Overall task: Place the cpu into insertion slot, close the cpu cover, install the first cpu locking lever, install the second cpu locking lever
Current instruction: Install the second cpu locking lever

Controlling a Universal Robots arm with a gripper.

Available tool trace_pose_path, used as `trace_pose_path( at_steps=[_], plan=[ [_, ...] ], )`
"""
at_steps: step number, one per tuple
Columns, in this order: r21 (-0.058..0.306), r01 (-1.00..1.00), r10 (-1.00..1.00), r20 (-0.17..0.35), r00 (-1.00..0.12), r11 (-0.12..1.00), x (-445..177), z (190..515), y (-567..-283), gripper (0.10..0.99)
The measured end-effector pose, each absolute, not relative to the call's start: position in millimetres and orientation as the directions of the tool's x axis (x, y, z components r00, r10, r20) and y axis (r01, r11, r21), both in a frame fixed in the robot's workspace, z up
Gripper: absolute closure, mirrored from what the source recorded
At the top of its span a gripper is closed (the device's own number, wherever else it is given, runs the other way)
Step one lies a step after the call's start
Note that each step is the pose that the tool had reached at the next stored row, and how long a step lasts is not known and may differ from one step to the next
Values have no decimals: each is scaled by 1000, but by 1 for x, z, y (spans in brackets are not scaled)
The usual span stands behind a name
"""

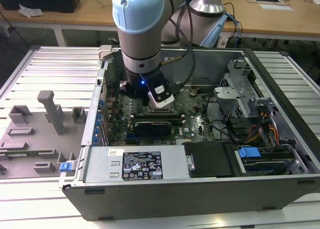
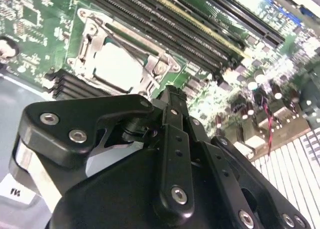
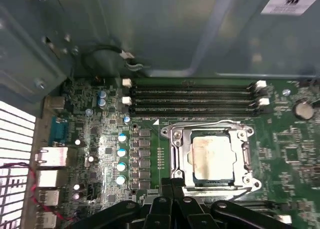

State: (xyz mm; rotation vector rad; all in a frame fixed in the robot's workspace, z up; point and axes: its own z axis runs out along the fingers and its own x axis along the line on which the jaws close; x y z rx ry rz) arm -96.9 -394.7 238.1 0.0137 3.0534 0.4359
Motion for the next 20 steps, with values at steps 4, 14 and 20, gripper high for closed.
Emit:
trace_pose_path(
  at_steps=[4, 14, 20],
  plan=[
    [271, 1, 16, -56, -998, 963, -97, 250, -395, 980],
    [212, 14, 21, -32, -999, 977, -76, 255, -396, 980],
    [206, 25, 22, 19, -1000, 978, -61, 253, -396, 980]
  ],
)
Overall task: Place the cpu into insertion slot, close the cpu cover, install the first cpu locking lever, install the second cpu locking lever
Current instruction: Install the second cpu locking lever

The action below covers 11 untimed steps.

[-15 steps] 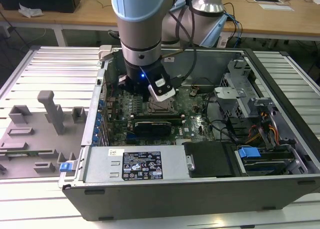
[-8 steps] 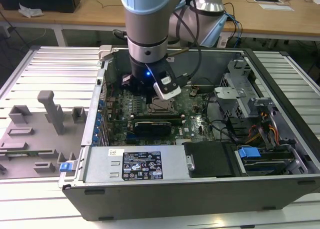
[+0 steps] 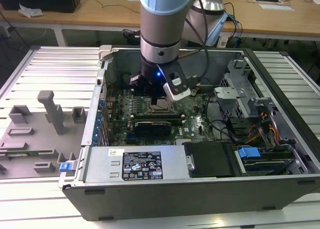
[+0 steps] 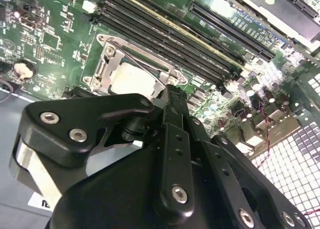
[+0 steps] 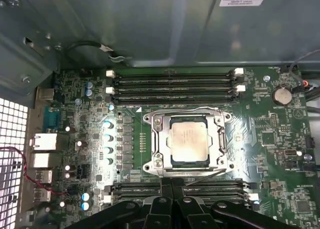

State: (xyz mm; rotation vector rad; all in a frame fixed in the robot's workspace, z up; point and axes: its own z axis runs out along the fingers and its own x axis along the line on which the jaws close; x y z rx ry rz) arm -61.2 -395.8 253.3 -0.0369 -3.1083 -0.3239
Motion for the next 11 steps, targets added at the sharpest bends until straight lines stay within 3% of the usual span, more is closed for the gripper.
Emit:
trace_pose_path(
  at_steps=[11],
  plan=[
    [202, 29, 22, 36, -999, 979, -57, 240, -396, 980]
  ],
)
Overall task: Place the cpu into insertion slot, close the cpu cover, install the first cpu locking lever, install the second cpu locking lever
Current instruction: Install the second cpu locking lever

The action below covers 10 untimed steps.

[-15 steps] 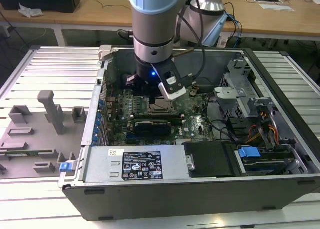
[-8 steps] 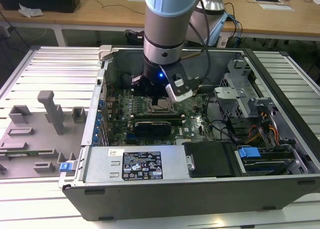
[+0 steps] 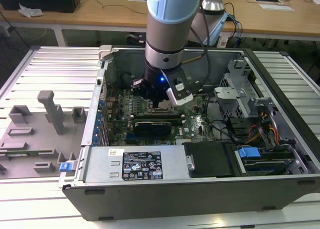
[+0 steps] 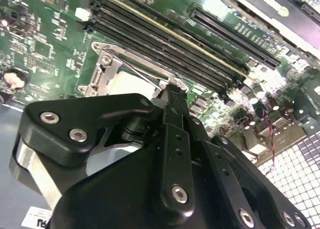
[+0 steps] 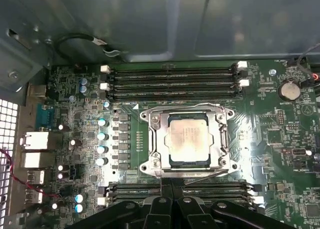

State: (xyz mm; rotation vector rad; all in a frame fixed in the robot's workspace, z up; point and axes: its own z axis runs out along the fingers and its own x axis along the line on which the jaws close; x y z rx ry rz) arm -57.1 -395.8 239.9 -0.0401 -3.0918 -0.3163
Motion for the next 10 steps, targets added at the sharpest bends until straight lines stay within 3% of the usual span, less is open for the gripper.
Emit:
trace_pose_path(
  at_steps=[10],
  plan=[
    [203, 21, 22, -4, -1000, 979, -79, 229, -396, 980]
  ],
)
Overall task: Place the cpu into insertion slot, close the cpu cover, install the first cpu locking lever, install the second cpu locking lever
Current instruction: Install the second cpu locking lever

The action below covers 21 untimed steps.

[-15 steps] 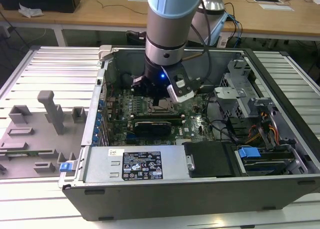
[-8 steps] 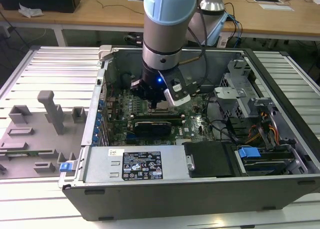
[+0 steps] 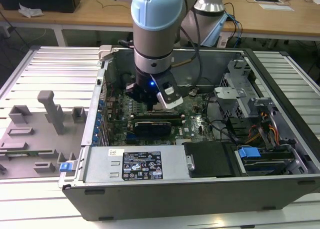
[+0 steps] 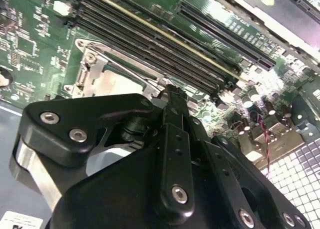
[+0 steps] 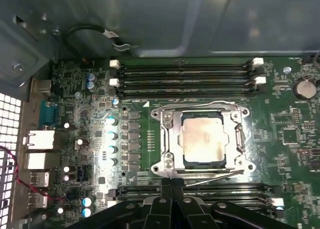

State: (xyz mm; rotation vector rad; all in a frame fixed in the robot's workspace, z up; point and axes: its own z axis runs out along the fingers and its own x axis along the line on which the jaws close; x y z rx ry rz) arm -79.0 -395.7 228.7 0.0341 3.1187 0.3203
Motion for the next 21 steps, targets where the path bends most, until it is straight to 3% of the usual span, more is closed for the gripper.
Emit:
trace_pose_path(
  at_steps=[7, 14, 21],
  plan=[
    [210, 17, 23, -23, -999, 978, -84, 221, -396, 980],
    [255, 16, 23, -25, -999, 967, -91, 212, -396, 980],
    [258, 16, 24, -24, -999, 966, -91, 207, -398, 980]
  ],
)
